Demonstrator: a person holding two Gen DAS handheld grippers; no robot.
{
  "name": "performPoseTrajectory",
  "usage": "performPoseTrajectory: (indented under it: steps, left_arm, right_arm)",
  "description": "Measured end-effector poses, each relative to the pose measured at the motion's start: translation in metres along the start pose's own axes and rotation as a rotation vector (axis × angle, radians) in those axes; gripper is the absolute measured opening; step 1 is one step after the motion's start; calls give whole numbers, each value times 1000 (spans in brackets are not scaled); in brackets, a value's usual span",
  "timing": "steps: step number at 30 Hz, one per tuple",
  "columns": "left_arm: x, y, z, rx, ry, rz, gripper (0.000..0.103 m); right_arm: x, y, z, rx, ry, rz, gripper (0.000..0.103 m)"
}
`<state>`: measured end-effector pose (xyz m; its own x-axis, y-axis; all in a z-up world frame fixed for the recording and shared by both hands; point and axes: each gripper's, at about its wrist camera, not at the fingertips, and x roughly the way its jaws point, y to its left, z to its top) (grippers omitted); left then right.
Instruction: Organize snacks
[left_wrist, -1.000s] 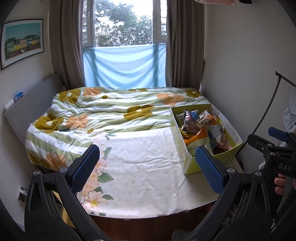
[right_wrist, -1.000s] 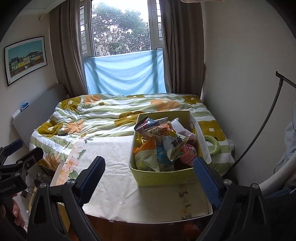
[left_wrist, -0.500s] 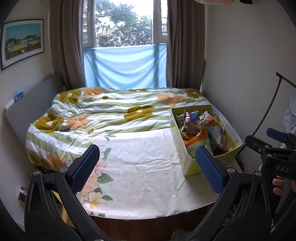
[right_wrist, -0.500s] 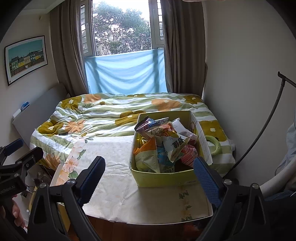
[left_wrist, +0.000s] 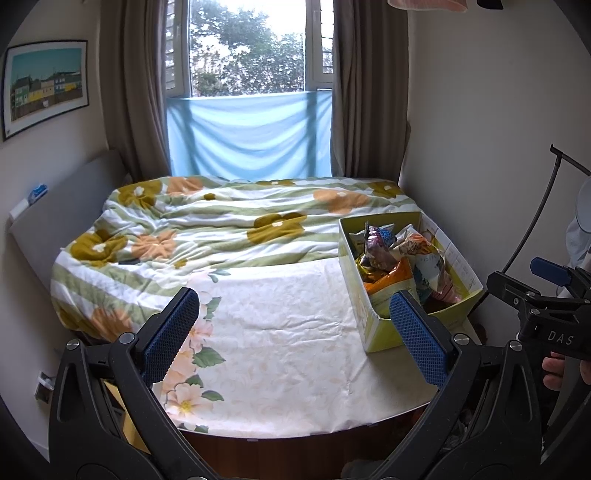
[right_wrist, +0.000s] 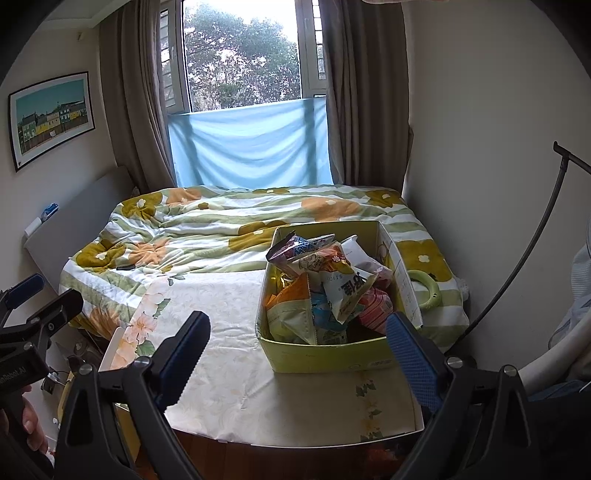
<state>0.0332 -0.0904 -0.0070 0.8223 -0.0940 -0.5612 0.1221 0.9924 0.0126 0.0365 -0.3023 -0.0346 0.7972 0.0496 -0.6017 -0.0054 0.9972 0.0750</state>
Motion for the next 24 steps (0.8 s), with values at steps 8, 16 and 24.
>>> performPoseTrajectory:
  steps: [8,16,24]
  left_arm:
    - [-2,0,-1,-2,2,2,102]
    - [-5,0,-2,-1,-4,8,102]
    - [-12,-1,-3,-2,-21,8,102]
  right_arm:
    - [0,-3,-1,-4,1,4,95]
    - [0,-3,-2,-4,0,3,95]
    - [-1,-2,-2,-5,0,5,95]
